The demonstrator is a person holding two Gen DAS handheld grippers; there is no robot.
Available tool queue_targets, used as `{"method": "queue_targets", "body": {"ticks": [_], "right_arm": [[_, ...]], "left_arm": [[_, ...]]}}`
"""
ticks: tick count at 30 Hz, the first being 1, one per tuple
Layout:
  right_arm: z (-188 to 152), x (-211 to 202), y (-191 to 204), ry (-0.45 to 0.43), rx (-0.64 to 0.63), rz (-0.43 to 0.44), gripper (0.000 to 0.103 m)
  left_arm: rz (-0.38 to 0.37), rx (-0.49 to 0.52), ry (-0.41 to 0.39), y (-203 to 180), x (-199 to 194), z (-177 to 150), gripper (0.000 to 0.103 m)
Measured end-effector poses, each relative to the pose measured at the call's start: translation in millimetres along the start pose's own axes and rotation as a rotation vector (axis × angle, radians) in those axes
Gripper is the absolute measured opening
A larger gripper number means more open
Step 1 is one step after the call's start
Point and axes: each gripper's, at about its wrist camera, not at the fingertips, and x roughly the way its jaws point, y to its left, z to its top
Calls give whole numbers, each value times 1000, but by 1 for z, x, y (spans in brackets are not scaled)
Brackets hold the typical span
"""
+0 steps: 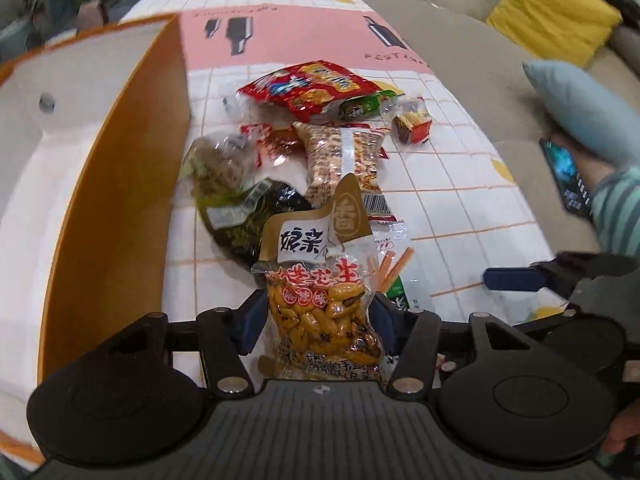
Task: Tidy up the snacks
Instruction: 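Lower the left tool onto the yellow peanut bag while the right tool reaches the white stick-snack bag, then close the left tool on the peanut bag while the right tool grips the stick-snack bag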
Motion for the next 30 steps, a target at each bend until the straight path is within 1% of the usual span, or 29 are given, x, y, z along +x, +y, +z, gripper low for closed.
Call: {"method": "queue_targets", "body": {"ticks": [2,6,10,11,15,18,19,20,21,25,28,30], "right_arm": [[0,-1,4,-18,-16,19,78],[0,-1,16,-47,-69,50,78],[2,3,26,-67,-107,63,77],[3,5,28,-68,-115,67,77],[5,13,34,-51,-137,55,78],[6,16,39,-54,-170,22,78],[6,16,41,-54,-190,9,76],[6,16,42,-61,-199,9,69],[6,14,42,-64,-199,11,60],[5,11,41,-58,-197,11,56],[3,8,41,-44,-194,-1,54],[2,5,40,-30,-178,-1,53]], "left_arm": [[2,-43,14,5,-1,-1,63],[12,-96,52,8,0,-3,68],[19,-137,61,13,0,-3,68],[24,-151,67,14,0,-3,70],[73,-177,92,17,1,-5,72],[81,-197,112,21,3,-7,73],[82,-195,110,21,3,-7,72],[77,-194,109,21,3,-7,68],[78,-192,108,21,2,-7,67],[77,-191,106,20,-1,-7,65],[78,-184,96,19,-7,-7,59],[71,-187,86,20,-12,-7,53]]}}
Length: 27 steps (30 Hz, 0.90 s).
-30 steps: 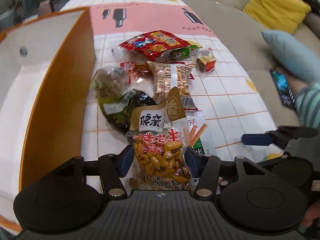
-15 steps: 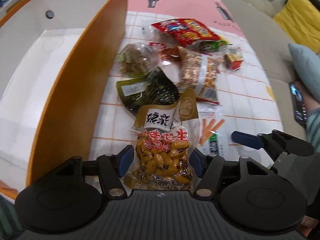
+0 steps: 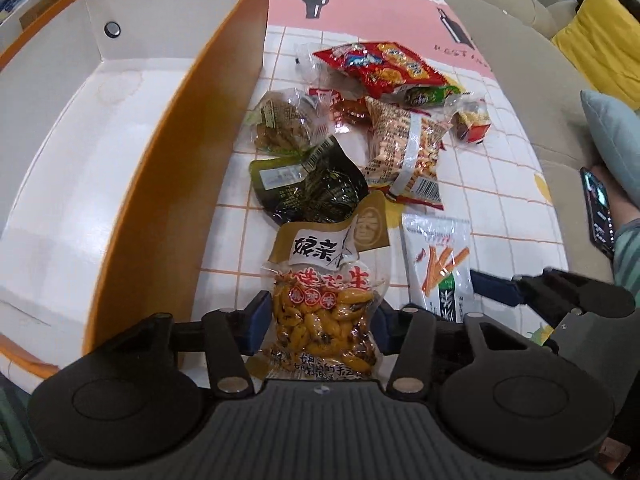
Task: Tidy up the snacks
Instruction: 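Close the left tool on the peanut bag while the right tool grips the stick-snack bag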
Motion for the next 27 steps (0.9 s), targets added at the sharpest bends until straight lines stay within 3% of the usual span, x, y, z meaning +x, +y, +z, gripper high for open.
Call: {"method": "queue_targets", "body": {"ticks": [6,17,27], "right_arm": [[-6,-13,-8,18,88,51,52],[-7,-41,-19,-50,179,87,51],[-7,-64,-22,-116,216,107,51]], "left_arm": [[1,6,-32,1,-14,0,39],[-30,46,-83,-10,-39,-2,26],[-93,5,-152,-5,-71,6,25]]}}
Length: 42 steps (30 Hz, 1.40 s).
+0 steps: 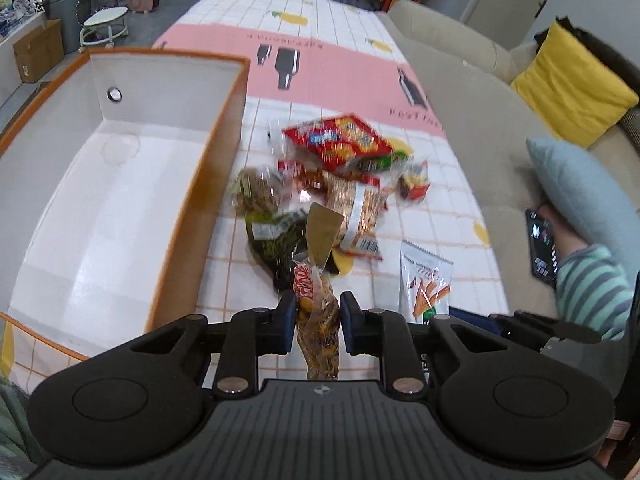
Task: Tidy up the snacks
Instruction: 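Close the left tool on the peanut bag while the right tool grips the stick-snack bag, then carry both bags over the orange box and open both tools to drop them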
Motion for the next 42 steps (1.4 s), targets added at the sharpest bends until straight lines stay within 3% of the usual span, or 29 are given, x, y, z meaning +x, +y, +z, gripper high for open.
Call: {"method": "queue_targets", "body": {"ticks": [10,18,28,35,42], "right_arm": [[40,-35,23,-144,-15,75,50],[86,-33,80,-174,-126,191,50],[136,18,165,-67,-248,271,50],[133,58,217,28,-444,202,50],[123,100,237,113,-589,133,49]], "left_arm": [[-23,-3,-114,16,-52,42,25],[27,6,-151,52,-84,83,25],[112,24,-2,106,-66,117,25],[178,71,177,133,-19,120,25],[216,102,287,153,17,113,24]]}}
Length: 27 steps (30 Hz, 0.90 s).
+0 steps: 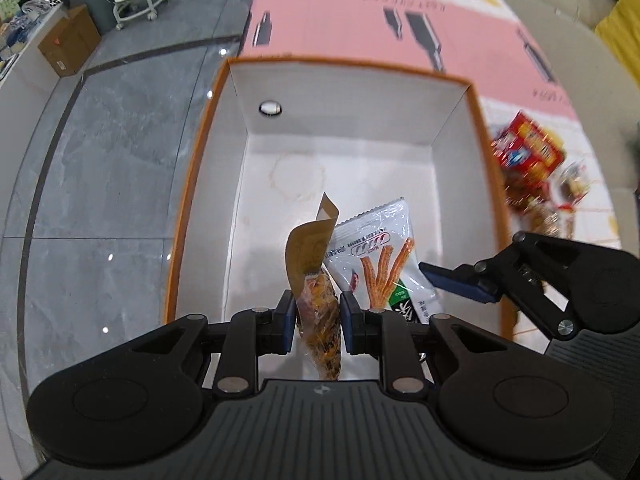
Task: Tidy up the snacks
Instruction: 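Carry both bags over the orange box and open both tools to drop them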
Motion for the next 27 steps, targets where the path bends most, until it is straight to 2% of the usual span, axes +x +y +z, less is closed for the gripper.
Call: {"method": "queue_targets", "body": {"ticks": [9,17,22,25,27], "right_arm": [[-8,36,2,92,-69,12,50],[-2,61,-5,139,-80,6,50],[0,58,-9,137,-79,3,51],[0,50,-10,124,-81,-2,59],[0,43,-11,110,-84,-4,61]], "left_arm": [[-10,27,98,7,35,-1,25],[4,64,98,-2,32,3,25],[16,68,118,-5,34,2,26],[-1,64,118,-6,29,0,35],[-5,62,113,-7,24,-1,49]]}}
